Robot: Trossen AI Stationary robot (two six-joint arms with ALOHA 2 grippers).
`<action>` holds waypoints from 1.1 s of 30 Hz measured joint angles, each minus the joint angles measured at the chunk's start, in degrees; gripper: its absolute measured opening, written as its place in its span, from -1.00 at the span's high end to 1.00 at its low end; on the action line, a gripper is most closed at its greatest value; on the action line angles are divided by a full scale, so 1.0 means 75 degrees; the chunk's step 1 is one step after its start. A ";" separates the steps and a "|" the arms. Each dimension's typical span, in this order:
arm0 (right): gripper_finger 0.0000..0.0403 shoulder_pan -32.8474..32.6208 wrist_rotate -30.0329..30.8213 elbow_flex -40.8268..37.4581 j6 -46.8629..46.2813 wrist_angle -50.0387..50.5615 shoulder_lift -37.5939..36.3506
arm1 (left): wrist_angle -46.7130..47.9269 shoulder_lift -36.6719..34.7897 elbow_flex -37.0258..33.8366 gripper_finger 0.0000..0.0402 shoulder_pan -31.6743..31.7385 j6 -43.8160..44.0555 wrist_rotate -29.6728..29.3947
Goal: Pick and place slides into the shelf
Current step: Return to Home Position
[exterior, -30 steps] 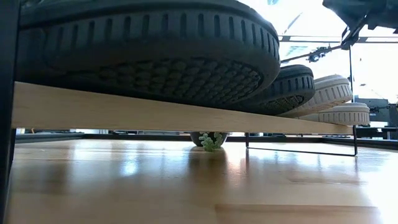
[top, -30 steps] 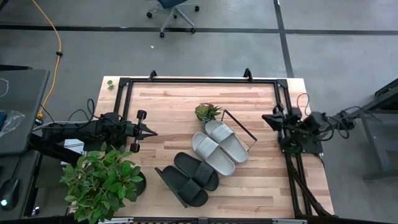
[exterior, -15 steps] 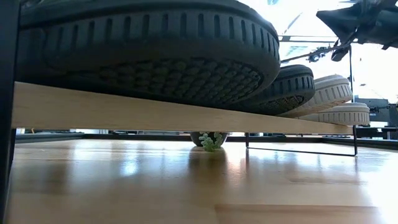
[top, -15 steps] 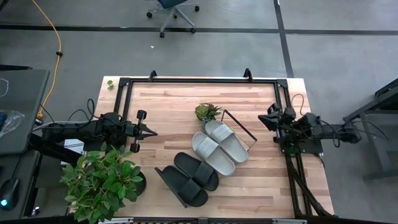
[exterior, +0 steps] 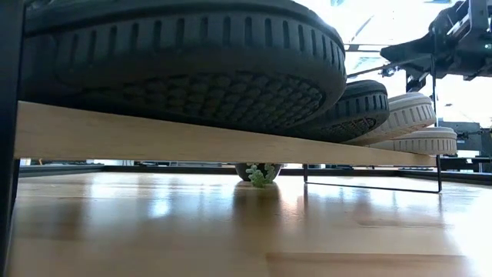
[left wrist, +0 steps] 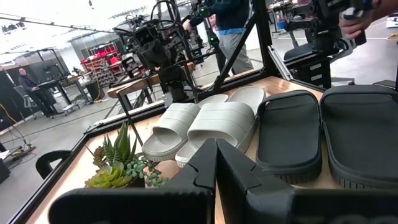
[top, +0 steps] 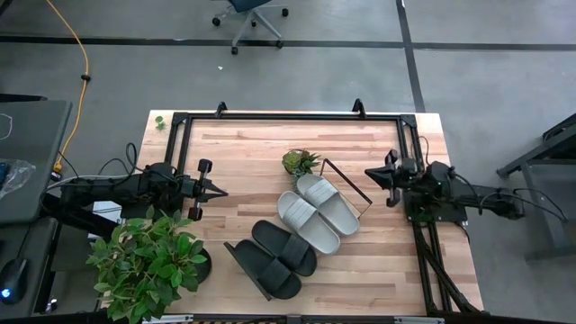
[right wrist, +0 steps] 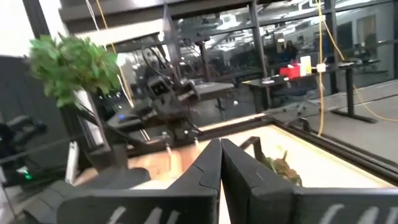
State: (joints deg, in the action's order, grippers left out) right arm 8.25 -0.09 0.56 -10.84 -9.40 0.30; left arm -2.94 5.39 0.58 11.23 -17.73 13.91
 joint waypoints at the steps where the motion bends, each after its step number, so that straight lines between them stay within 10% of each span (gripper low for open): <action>1: 1.00 0.0027 0.0002 0.0000 0.0058 0.0067 0.0000 | 0.0000 0.0000 0.0000 1.00 0.0002 0.0001 -0.0002; 33: 1.00 0.0211 0.0061 -0.0006 0.0655 0.1132 0.0017 | 0.0000 0.0000 0.0000 1.00 0.0001 -0.0001 -0.0003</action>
